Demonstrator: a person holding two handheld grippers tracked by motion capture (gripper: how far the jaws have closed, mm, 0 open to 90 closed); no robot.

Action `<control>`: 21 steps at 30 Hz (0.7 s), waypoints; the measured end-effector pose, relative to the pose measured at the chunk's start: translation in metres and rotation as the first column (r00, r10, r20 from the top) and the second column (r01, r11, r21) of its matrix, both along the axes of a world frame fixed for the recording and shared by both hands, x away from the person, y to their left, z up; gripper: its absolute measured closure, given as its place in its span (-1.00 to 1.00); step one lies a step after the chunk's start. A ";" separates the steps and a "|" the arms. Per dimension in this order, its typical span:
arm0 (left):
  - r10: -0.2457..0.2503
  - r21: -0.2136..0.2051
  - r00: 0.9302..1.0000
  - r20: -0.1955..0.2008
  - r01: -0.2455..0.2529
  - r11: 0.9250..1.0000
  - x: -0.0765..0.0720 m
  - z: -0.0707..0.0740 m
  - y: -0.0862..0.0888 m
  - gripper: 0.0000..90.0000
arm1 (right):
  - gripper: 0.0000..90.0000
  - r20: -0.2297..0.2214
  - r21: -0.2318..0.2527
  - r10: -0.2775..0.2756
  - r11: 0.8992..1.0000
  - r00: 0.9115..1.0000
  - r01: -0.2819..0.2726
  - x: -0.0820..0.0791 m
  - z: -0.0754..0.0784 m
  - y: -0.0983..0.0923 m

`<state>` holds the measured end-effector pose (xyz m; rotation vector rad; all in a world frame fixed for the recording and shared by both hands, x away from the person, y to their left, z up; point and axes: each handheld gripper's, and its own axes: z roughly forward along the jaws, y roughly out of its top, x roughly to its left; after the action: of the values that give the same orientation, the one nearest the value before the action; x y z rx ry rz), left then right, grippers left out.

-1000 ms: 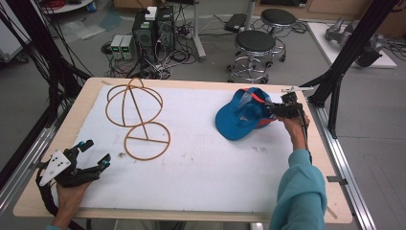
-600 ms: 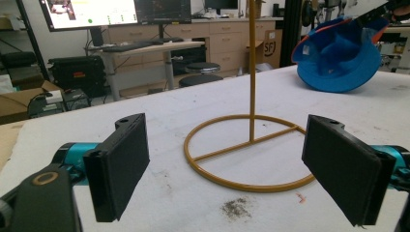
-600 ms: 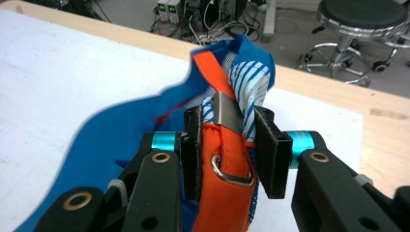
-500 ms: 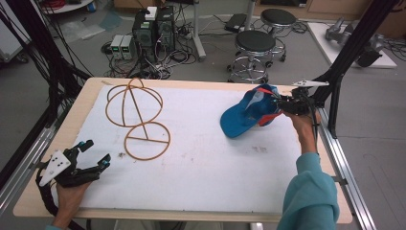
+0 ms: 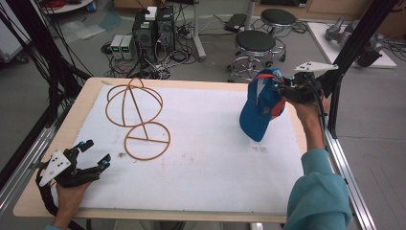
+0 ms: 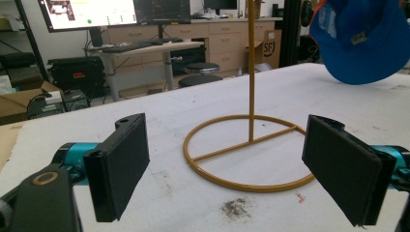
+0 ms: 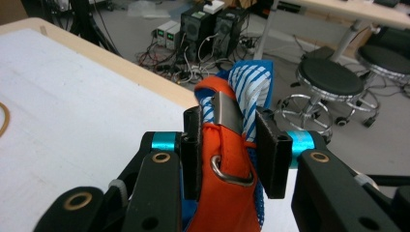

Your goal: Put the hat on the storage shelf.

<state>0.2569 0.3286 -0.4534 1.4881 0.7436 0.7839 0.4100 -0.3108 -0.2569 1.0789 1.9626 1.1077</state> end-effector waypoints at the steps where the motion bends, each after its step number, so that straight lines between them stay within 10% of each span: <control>1: 0.000 0.000 1.000 0.000 0.000 1.000 0.000 0.000 0.000 -0.62 | 0.50 0.009 -0.010 -0.001 1.000 1.000 0.001 -0.001 0.002 0.000; 21: 0.000 -0.002 1.000 0.000 0.000 1.000 0.000 0.000 0.000 -0.62 | 0.49 -0.038 -0.019 0.107 0.994 0.994 -0.108 -0.019 -0.001 0.041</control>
<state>0.2568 0.3287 -0.4534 1.4864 0.7436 0.7829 0.3913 -0.2702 -0.2583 0.9986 2.0778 1.1280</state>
